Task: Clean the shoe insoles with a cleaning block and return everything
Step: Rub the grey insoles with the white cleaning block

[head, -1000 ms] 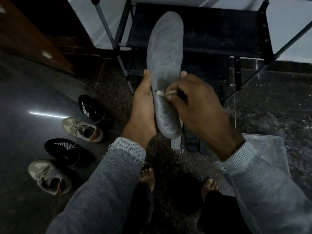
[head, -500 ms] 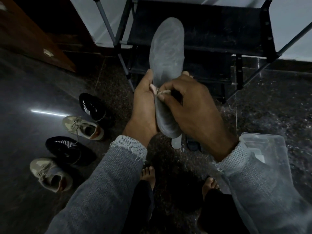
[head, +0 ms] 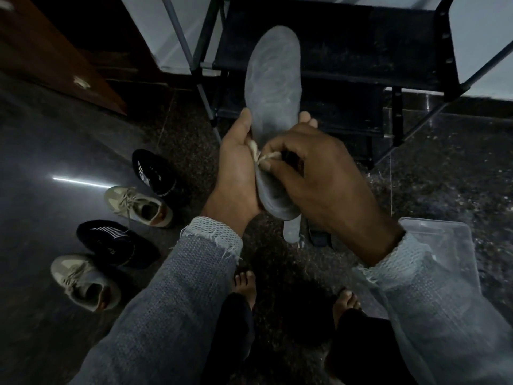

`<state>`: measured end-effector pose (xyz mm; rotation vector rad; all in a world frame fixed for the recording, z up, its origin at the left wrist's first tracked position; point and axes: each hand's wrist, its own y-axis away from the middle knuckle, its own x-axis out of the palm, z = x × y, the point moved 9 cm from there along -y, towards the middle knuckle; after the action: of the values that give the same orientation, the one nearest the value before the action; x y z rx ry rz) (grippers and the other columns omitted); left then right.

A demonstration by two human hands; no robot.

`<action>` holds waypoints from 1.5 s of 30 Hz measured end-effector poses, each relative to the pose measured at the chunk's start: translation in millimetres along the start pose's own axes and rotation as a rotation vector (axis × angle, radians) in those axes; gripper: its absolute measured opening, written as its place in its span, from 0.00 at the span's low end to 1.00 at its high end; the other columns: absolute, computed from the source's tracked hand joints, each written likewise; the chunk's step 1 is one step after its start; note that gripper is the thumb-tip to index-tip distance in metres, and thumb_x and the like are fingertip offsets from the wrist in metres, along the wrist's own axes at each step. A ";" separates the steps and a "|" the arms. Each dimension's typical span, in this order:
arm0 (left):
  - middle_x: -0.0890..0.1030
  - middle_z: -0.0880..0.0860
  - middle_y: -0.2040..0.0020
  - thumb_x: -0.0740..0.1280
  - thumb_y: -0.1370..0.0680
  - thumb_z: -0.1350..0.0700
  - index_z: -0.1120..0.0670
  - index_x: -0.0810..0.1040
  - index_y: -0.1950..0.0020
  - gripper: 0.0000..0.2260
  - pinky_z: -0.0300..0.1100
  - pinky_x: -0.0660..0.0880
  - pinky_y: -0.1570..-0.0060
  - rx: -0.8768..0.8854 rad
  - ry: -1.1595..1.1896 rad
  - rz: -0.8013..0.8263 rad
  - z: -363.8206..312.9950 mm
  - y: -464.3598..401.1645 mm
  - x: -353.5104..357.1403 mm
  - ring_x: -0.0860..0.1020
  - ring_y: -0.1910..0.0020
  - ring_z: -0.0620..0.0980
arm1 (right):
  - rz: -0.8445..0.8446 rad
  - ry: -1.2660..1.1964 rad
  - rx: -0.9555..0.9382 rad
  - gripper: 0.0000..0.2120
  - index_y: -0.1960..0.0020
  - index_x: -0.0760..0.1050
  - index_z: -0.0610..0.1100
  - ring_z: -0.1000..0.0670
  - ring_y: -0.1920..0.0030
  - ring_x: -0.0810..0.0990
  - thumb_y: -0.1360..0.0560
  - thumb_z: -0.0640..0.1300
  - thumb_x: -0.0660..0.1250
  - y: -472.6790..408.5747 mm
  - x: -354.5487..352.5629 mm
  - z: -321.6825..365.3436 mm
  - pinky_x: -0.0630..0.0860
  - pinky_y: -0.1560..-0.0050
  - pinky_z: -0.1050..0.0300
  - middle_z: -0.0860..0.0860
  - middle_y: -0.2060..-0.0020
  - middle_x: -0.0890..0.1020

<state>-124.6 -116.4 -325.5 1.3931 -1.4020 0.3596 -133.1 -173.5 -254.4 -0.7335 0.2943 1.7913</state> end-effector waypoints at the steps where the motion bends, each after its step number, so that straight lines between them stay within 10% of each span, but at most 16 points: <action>1: 0.73 0.65 0.32 0.53 0.18 0.42 0.63 0.70 0.31 0.28 0.51 0.68 0.31 0.028 -0.013 -0.015 -4.6 -0.3 -2.8 0.73 0.32 0.60 | 0.076 -0.010 -0.027 0.04 0.54 0.81 0.45 0.59 0.58 0.74 0.25 0.42 0.68 1.8 4.4 3.0 0.70 0.55 0.66 0.56 0.60 0.76; 5: 0.76 0.62 0.34 0.51 0.17 0.42 0.61 0.72 0.32 0.26 0.49 0.65 0.29 0.082 -0.081 -0.050 -13.3 0.0 -6.6 0.75 0.34 0.58 | 0.256 -0.028 -0.101 0.04 0.54 0.80 0.47 0.62 0.58 0.74 0.25 0.44 0.67 15.0 12.7 11.8 0.69 0.56 0.69 0.60 0.61 0.75; 12: 0.75 0.65 0.34 0.54 0.18 0.43 0.65 0.82 0.48 0.28 0.51 0.67 0.30 0.009 -0.007 -0.032 0.1 0.6 -0.1 0.73 0.33 0.60 | -0.056 -0.015 -0.002 0.04 0.54 0.81 0.43 0.53 0.55 0.76 0.25 0.41 0.68 9.4 -0.5 0.6 0.74 0.53 0.58 0.51 0.57 0.78; 18: 0.78 0.61 0.38 0.51 0.17 0.43 0.61 0.74 0.34 0.25 0.49 0.64 0.29 0.069 -0.036 -0.066 -13.8 0.8 -5.5 0.74 0.33 0.58 | 0.243 -0.041 -0.100 0.06 0.54 0.81 0.45 0.59 0.57 0.74 0.26 0.45 0.66 14.7 11.4 11.3 0.70 0.55 0.66 0.54 0.58 0.78; 25: 0.75 0.65 0.34 0.54 0.18 0.42 0.65 0.79 0.45 0.27 0.51 0.68 0.31 -0.005 0.021 -0.039 3.5 2.0 2.0 0.73 0.33 0.60 | -0.067 -0.016 -0.011 0.04 0.54 0.81 0.43 0.55 0.57 0.76 0.25 0.40 0.68 7.7 -2.2 1.3 0.72 0.55 0.61 0.51 0.58 0.78; 32: 0.79 0.61 0.39 0.51 0.17 0.43 0.61 0.76 0.39 0.25 0.48 0.66 0.30 0.070 -0.052 -0.086 -12.5 2.7 -4.4 0.75 0.34 0.58 | 0.239 -0.038 -0.078 0.06 0.54 0.81 0.46 0.59 0.57 0.74 0.26 0.45 0.66 15.3 12.1 8.8 0.71 0.55 0.63 0.56 0.58 0.78; 39: 0.75 0.62 0.34 0.53 0.18 0.41 0.64 0.71 0.31 0.29 0.49 0.70 0.34 -0.027 -0.012 -0.040 6.1 3.3 5.2 0.73 0.32 0.57 | -0.109 0.060 -0.015 0.05 0.54 0.81 0.42 0.49 0.55 0.77 0.25 0.40 0.67 8.5 -5.2 0.5 0.76 0.54 0.51 0.47 0.57 0.79; 45: 0.80 0.62 0.47 0.52 0.18 0.42 0.66 0.80 0.46 0.29 0.47 0.75 0.41 0.013 -0.052 -0.008 1.1 5.6 9.5 0.79 0.49 0.56 | -0.217 -0.097 0.128 0.03 0.52 0.82 0.45 0.59 0.54 0.78 0.25 0.40 0.70 4.4 -31.1 -27.3 0.75 0.49 0.67 0.54 0.57 0.79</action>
<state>-127.4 -120.8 -315.7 1.4272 -1.4383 0.3294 -122.4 -213.6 -257.2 -0.5641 0.2517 1.5819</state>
